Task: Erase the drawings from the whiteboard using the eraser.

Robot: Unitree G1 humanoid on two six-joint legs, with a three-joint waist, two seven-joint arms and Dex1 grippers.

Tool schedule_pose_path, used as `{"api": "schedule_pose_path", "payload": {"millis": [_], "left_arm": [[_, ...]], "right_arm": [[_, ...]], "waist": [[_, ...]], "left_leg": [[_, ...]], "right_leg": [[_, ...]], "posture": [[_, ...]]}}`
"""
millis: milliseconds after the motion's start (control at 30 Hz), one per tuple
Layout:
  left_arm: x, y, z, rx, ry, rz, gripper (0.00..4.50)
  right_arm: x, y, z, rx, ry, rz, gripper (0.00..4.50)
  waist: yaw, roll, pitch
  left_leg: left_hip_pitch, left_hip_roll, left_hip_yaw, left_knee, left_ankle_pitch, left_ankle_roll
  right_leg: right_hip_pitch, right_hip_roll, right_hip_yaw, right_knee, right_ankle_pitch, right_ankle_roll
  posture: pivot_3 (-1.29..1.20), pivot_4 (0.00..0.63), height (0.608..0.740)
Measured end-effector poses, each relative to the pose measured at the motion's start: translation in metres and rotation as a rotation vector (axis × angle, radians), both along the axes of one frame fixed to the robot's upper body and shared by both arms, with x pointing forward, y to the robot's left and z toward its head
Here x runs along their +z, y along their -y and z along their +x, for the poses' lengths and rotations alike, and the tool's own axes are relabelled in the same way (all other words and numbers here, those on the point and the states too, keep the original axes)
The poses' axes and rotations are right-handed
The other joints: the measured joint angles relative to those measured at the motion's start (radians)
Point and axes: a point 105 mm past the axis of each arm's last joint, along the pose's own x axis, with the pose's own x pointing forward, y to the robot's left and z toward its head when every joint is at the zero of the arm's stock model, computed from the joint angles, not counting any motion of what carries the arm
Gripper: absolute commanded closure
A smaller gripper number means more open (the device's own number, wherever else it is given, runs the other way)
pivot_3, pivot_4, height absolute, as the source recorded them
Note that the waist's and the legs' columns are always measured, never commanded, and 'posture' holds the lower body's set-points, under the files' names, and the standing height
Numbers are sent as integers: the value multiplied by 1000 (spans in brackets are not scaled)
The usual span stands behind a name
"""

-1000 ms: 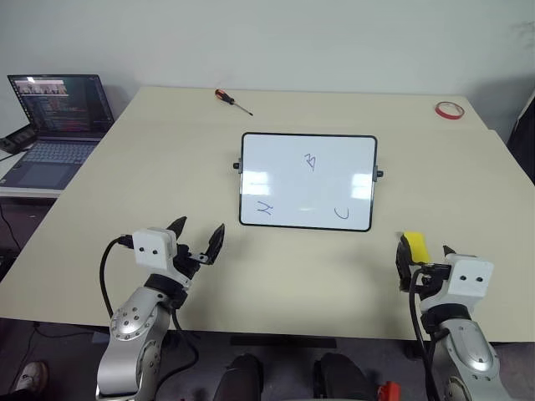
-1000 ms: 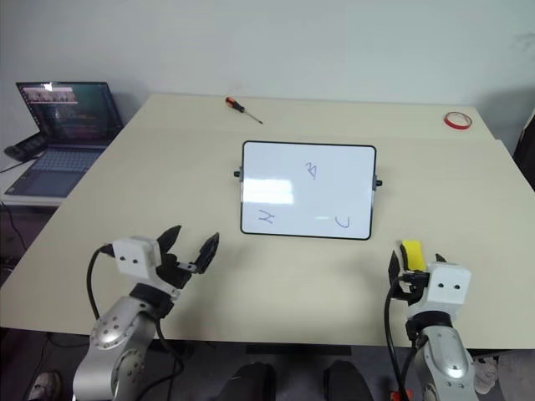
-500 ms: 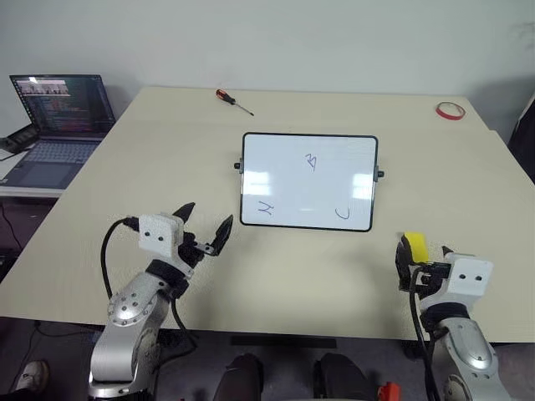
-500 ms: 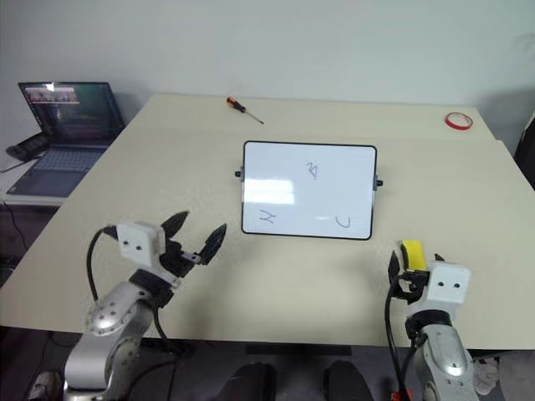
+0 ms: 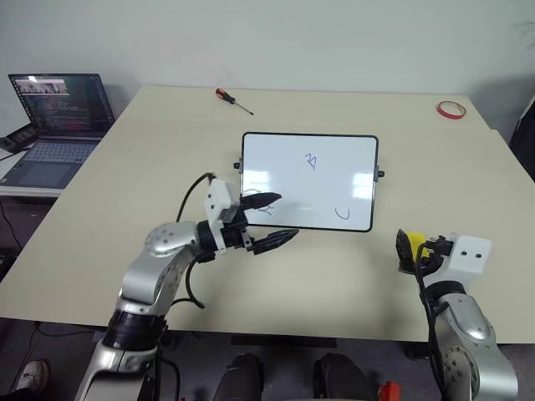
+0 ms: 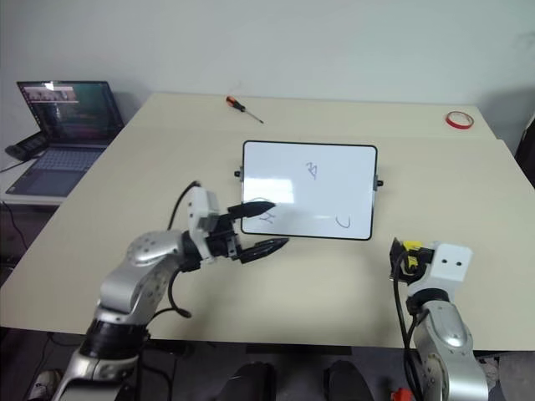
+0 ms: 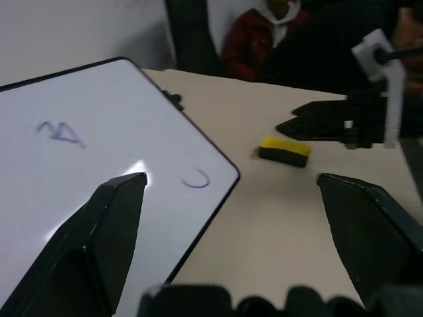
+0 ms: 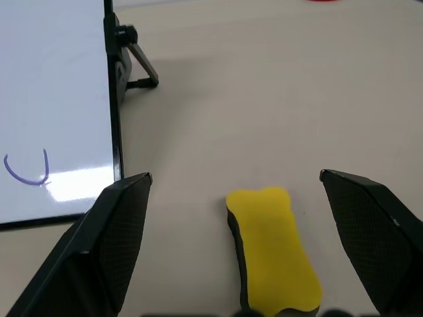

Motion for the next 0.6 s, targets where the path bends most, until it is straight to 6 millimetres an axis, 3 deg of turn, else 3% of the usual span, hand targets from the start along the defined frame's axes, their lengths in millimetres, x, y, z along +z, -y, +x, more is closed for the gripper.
{"api": "schedule_pose_path", "payload": {"millis": [233, 433, 600], "left_arm": [[-11, 21, -1, -196, -52, 46, 0], [-31, 41, 2, -294, -60, 104, 0], [-27, 51, 11, -308, 7, 129, 0]], "right_arm": [[-9, 2, 8, -4, -46, -11, 28], [-17, 8, 26, -8, -73, -11, 28], [-22, 11, 31, -16, -91, -4, 28]], "waist": [[-4, 0, 0], [-2, 0, 0], [-2, 0, 0]], "left_leg": [[0, 1, 1, 0, 0, 0], [-1, 0, 1, 1, 0, 0], [-1, 0, 1, 1, 0, 0]], "right_leg": [[-1, 1, 0, 0, 0, 0], [-1, 1, 0, 0, 0, 0], [-1, 2, 0, 1, 0, 0]], "posture": [[0, 150, 740], [0, 150, 740], [0, 150, 740]]}}
